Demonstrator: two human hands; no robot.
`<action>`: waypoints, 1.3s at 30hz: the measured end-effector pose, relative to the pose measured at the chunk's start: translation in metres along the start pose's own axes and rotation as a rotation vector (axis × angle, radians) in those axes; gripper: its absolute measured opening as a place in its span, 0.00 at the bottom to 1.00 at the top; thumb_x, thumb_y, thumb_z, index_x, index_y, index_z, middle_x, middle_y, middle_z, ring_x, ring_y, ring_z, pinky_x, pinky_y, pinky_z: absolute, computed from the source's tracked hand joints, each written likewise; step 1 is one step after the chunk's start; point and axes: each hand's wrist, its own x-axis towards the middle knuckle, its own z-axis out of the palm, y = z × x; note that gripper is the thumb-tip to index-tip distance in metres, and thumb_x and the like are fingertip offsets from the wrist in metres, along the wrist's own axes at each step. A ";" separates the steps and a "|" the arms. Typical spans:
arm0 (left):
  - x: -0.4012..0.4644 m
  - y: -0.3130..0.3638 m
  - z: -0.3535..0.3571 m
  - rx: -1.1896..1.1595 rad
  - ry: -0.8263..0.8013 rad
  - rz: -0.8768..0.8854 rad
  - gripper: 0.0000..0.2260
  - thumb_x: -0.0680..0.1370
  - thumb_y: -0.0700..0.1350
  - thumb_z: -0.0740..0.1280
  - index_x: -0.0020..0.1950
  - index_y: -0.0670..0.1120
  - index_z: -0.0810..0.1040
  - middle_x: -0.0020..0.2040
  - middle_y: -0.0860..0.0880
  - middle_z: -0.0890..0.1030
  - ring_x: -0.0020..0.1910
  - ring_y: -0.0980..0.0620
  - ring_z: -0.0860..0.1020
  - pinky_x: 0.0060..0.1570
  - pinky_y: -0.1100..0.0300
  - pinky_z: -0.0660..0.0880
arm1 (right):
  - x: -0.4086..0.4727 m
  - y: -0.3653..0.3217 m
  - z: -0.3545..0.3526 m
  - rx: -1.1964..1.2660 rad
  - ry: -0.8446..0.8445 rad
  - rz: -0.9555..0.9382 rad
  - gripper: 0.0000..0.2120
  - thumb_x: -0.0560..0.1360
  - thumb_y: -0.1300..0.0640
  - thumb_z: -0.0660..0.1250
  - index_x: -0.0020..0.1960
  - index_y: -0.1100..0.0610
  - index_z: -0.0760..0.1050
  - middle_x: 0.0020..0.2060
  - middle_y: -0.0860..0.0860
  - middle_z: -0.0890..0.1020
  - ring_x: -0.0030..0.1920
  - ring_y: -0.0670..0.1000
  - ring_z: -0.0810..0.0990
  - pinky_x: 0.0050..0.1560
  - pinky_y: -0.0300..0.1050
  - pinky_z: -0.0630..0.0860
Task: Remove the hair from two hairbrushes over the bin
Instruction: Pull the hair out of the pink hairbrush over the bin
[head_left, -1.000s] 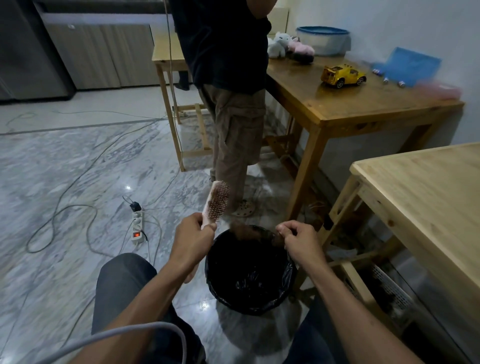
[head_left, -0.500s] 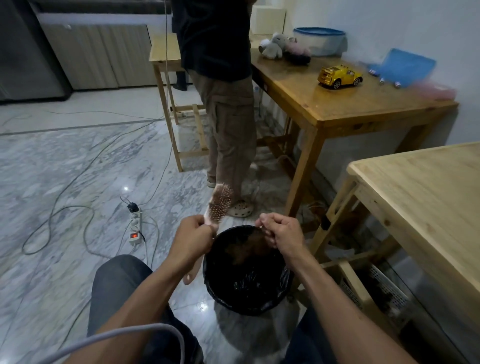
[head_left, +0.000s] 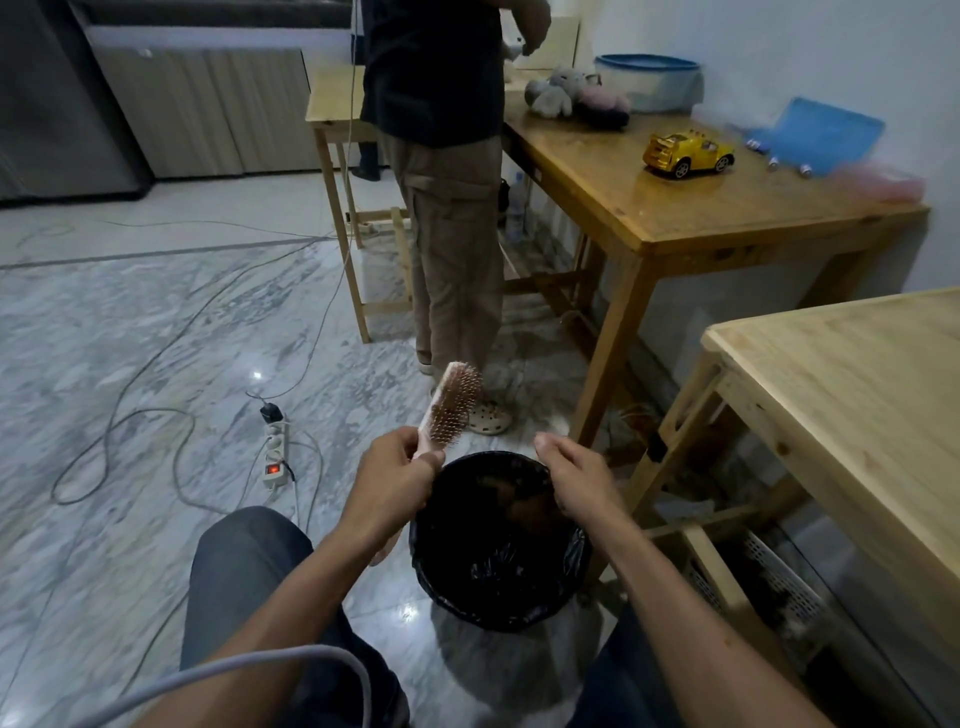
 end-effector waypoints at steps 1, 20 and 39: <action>-0.001 0.003 0.001 0.041 -0.022 0.047 0.04 0.76 0.43 0.67 0.42 0.45 0.78 0.33 0.48 0.77 0.31 0.50 0.75 0.34 0.51 0.72 | 0.000 -0.001 0.000 0.001 0.008 -0.007 0.20 0.80 0.38 0.62 0.68 0.43 0.79 0.37 0.39 0.75 0.43 0.46 0.74 0.48 0.45 0.71; 0.000 0.009 -0.003 0.250 -0.041 0.113 0.04 0.77 0.42 0.67 0.43 0.47 0.77 0.35 0.47 0.78 0.32 0.48 0.75 0.33 0.45 0.75 | -0.005 -0.017 0.000 0.276 0.021 -0.051 0.10 0.82 0.56 0.68 0.45 0.53 0.86 0.36 0.49 0.83 0.30 0.45 0.75 0.30 0.37 0.72; 0.009 -0.006 -0.004 -0.335 0.048 -0.370 0.09 0.76 0.31 0.64 0.36 0.40 0.72 0.34 0.40 0.71 0.28 0.48 0.66 0.29 0.54 0.61 | 0.000 -0.027 0.003 0.405 0.105 -0.038 0.13 0.83 0.59 0.65 0.39 0.58 0.77 0.30 0.50 0.76 0.29 0.45 0.72 0.29 0.38 0.71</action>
